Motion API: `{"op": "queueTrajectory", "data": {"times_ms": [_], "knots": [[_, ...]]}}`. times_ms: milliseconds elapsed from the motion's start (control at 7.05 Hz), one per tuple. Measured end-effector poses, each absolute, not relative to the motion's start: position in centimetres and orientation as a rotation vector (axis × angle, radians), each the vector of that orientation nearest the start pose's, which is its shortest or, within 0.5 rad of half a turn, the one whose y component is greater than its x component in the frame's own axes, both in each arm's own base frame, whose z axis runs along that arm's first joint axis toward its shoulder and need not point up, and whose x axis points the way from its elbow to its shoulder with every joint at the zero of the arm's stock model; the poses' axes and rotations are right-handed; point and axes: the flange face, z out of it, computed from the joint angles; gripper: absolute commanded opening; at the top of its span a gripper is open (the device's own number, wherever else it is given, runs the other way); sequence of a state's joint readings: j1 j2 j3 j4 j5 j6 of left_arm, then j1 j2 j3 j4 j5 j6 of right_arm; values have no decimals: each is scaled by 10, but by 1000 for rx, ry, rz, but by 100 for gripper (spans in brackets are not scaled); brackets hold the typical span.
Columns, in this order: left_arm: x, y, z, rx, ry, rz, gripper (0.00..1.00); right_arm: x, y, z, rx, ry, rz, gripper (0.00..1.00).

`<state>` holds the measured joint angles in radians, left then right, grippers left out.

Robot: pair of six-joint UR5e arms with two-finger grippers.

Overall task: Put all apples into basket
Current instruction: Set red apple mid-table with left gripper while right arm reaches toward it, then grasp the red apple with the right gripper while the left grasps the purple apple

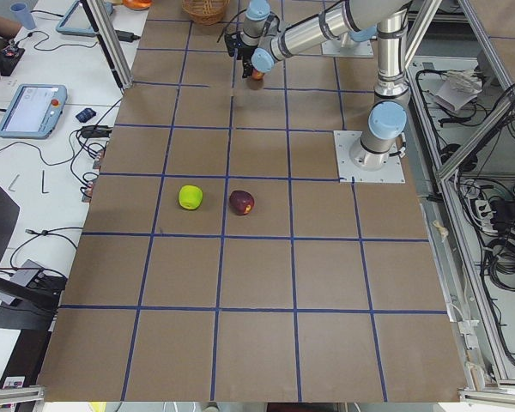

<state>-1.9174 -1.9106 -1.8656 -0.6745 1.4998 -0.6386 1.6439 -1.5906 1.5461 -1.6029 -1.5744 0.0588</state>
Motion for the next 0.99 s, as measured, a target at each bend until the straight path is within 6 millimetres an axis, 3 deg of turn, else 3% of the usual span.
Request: {"op": "queueTrajectory", "data": {"times_ms": [142,284,426,709,993], "knots": [[-283,-521,282,-327,3233,-318,100,173,-487,499,12,3127,-77,100],[-218,-543,298,-195,3158,-305,100,181,-497,479,13,3124,-29,100],[-137,-559,310,-55,3057,-265,100,196,-503,454,-7,3123,1,100],[16,-560,328,194,2945,-150,100,239,-501,381,-116,3114,-65,100],[160,-537,317,368,2958,-76,100,254,-480,312,-367,3093,-90,100]]}}
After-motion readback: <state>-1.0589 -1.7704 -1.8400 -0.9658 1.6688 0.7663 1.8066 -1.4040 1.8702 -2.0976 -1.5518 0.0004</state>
